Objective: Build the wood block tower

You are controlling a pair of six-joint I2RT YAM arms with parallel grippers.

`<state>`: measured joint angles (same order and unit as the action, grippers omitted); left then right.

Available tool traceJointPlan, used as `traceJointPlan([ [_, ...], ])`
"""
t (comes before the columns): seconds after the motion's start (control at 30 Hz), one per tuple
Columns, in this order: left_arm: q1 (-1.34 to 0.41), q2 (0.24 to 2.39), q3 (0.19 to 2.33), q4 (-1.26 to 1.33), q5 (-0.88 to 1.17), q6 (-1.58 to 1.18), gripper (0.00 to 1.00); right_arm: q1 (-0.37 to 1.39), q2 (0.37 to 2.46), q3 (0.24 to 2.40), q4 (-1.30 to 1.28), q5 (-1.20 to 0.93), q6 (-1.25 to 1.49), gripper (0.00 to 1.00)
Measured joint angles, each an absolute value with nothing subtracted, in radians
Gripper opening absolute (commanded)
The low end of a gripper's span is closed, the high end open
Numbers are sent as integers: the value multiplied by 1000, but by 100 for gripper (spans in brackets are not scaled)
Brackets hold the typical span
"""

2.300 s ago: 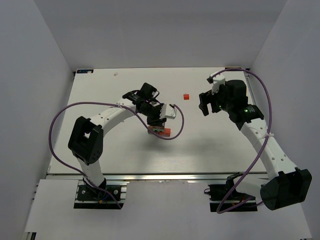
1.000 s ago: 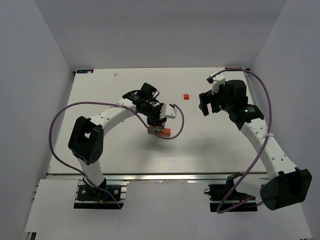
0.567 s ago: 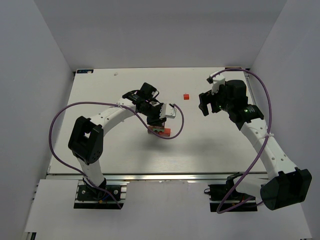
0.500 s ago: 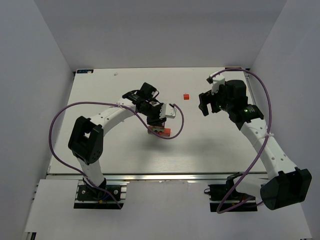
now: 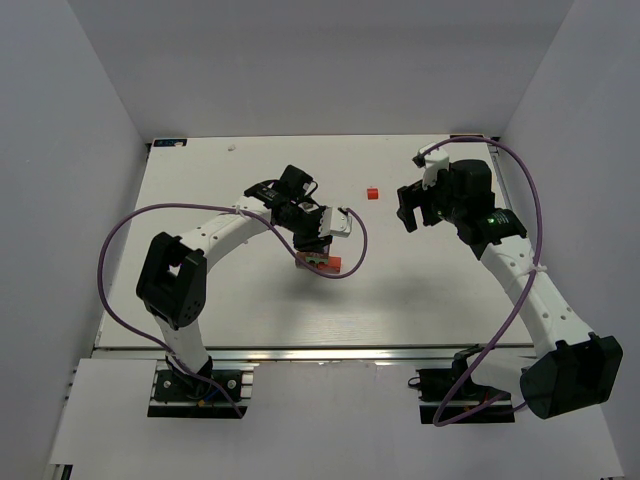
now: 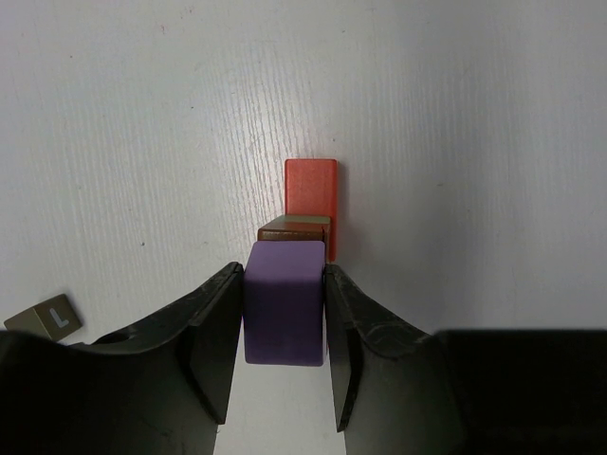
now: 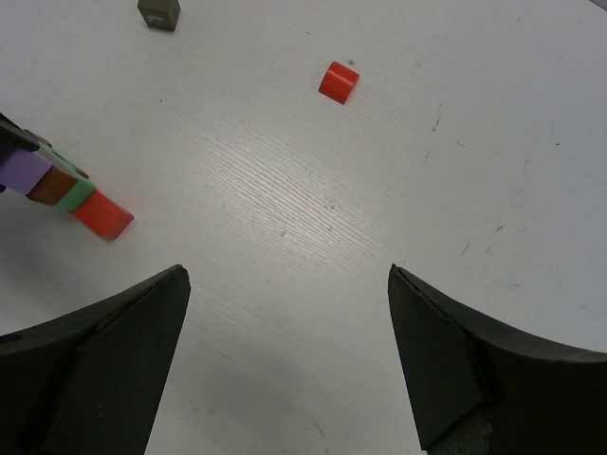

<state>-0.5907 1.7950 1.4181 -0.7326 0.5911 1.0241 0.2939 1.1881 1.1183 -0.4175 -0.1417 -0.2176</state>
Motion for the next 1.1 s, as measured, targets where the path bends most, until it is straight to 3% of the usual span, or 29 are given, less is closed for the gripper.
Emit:
traceJointPlan([
  [0.57, -591, 1795, 1422, -731, 591, 1024, 53, 294, 1190, 1118, -418, -145, -218, 89],
  [0.67, -591, 1795, 1426, -732, 591, 1024, 63, 294, 1190, 1118, -418, -145, -218, 89],
  [0.77, -591, 1795, 1432, -732, 592, 1025, 67, 294, 1190, 1118, -418, -145, -218, 89],
  [0.83, -591, 1795, 1436, -732, 592, 1029, 89, 294, 1190, 1118, -418, -145, -218, 89],
  [1.0, -591, 1795, 1436, -744, 596, 1029, 90, 294, 1190, 1118, -418, -146, -218, 89],
  [1.03, -591, 1795, 1437, -749, 599, 1029, 98, 294, 1190, 1118, -418, -146, -218, 89],
  [1.1, -591, 1795, 1439, -758, 605, 1030, 98, 294, 1190, 1118, -418, -149, -218, 89],
])
